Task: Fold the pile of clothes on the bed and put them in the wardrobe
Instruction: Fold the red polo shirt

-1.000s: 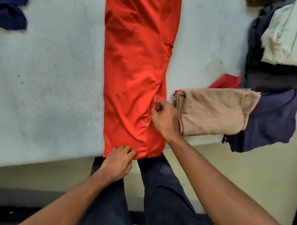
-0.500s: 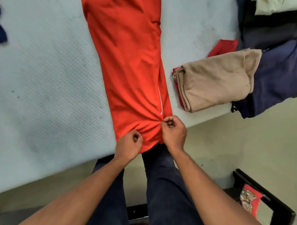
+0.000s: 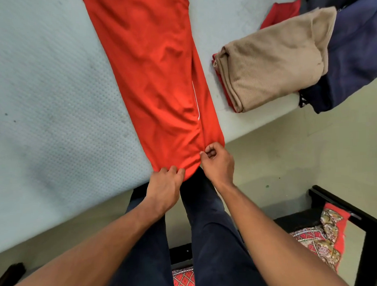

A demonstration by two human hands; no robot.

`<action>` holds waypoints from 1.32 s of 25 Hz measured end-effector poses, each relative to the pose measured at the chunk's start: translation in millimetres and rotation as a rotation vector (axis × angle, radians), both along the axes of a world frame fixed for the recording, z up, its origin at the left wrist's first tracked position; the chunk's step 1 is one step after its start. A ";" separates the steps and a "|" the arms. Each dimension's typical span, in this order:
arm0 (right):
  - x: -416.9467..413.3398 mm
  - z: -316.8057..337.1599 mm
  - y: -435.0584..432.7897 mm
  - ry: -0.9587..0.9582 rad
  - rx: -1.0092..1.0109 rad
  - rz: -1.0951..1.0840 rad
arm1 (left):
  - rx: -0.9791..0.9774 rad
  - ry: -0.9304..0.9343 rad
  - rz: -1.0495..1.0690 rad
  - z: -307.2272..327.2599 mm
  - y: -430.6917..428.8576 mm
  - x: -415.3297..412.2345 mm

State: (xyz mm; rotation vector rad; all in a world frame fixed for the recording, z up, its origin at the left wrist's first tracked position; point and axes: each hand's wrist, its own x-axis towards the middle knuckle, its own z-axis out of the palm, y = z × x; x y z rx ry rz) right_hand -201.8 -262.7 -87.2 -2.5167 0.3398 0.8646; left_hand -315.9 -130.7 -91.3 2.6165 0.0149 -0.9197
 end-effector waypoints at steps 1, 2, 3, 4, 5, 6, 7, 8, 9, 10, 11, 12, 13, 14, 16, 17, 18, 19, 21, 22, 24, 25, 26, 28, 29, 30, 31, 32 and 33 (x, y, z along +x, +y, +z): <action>-1.3 0.7 -3.6 -0.044 0.032 -0.090 | -0.031 -0.036 0.038 0.8 -5.4 1.5; -1.2 2.8 -8.4 -0.088 0.062 -0.157 | -0.063 -0.064 0.088 2.9 -10.0 3.4; -0.8 4.6 -13.1 -0.122 0.085 -0.200 | -0.083 -0.100 0.155 3.0 -12.4 5.4; 1.5 6.4 -17.3 -0.139 0.113 -0.225 | -0.086 -0.128 0.229 1.6 -12.6 6.8; 5.3 7.3 -20.6 -0.145 0.142 -0.247 | -0.083 -0.138 0.284 1.3 -11.0 7.5; 9.4 8.1 -23.6 -0.155 0.166 -0.263 | -0.061 -0.139 0.300 1.1 -9.5 6.4; 15.1 7.6 -26.0 -0.174 0.175 -0.278 | -0.026 -0.137 0.288 0.5 -8.2 5.8; 20.6 7.2 -27.8 -0.182 0.162 -0.280 | -0.004 -0.125 0.266 0.4 -7.0 4.5; 24.6 7.4 -29.6 -0.173 0.143 -0.275 | -0.004 -0.063 0.244 1.7 -7.0 3.4; 28.6 6.5 -31.0 -0.160 0.121 -0.260 | -0.039 0.036 0.235 3.2 -7.4 4.2; 31.1 4.4 -33.3 -0.139 0.087 -0.230 | -0.098 0.163 0.212 4.0 -8.9 6.6; 33.8 3.4 -35.5 -0.105 0.039 -0.178 | -0.165 0.276 0.171 5.1 -12.2 10.7; 36.6 2.1 -37.4 -0.061 -0.014 -0.117 | -0.195 0.351 0.101 5.5 -16.2 15.4; 38.7 2.6 -38.9 -0.022 -0.067 -0.058 | -0.209 0.376 0.063 8.8 -20.3 21.4; 42.3 5.3 -42.1 -0.004 -0.137 0.040 | -0.261 0.259 0.177 15.4 -19.8 37.5; 44.2 6.9 -43.1 -0.025 -0.131 0.059 | -0.304 0.154 0.272 17.7 -15.5 47.2; 46.6 7.3 -42.4 -0.047 -0.074 0.047 | -0.335 0.023 0.325 17.3 -7.8 60.7; 47.6 6.3 -39.8 -0.065 0.024 0.028 | -0.336 -0.126 0.327 13.0 3.1 76.0; 48.9 1.5 -29.0 -0.125 0.194 0.056 | -0.278 -0.365 0.236 -1.7 31.0 119.6; 49.9 -2.7 -21.6 -0.158 0.223 0.083 | -0.235 -0.422 0.168 -9.8 46.1 147.1; 53.9 -12.1 -5.2 -0.217 0.188 0.108 | -0.171 -0.505 -0.023 -20.9 74.6 204.3; 55.1 -15.2 1.7 -0.236 0.143 0.110 | -0.146 -0.504 -0.122 -22.9 86.1 228.1; 56.1 -17.5 7.6 -0.255 0.108 0.107 | -0.127 -0.469 -0.225 -24.2 94.5 248.1; 56.0 -21.4 12.6 -0.296 0.135 0.080 | -0.096 -0.350 -0.400 -22.6 100.9 270.3; 56.2 -23.1 11.8 -0.317 0.183 0.049 | -0.093 -0.313 -0.465 -20.3 101.1 277.0; 56.3 -23.5 8.5 -0.334 0.233 0.009 | -0.100 -0.285 -0.504 -17.3 100.5 282.5; 56.3 -22.1 3.9 -0.340 0.278 -0.037 | -0.111 -0.260 -0.521 -13.8 99.3 287.2; 57.2 -19.8 -0.7 -0.331 0.321 -0.083 | -0.133 -0.251 -0.534 -10.9 98.5 291.5; 58.9 -17.3 -5.4 -0.303 0.366 -0.124 | -0.156 -0.263 -0.541 -7.6 97.6 294.6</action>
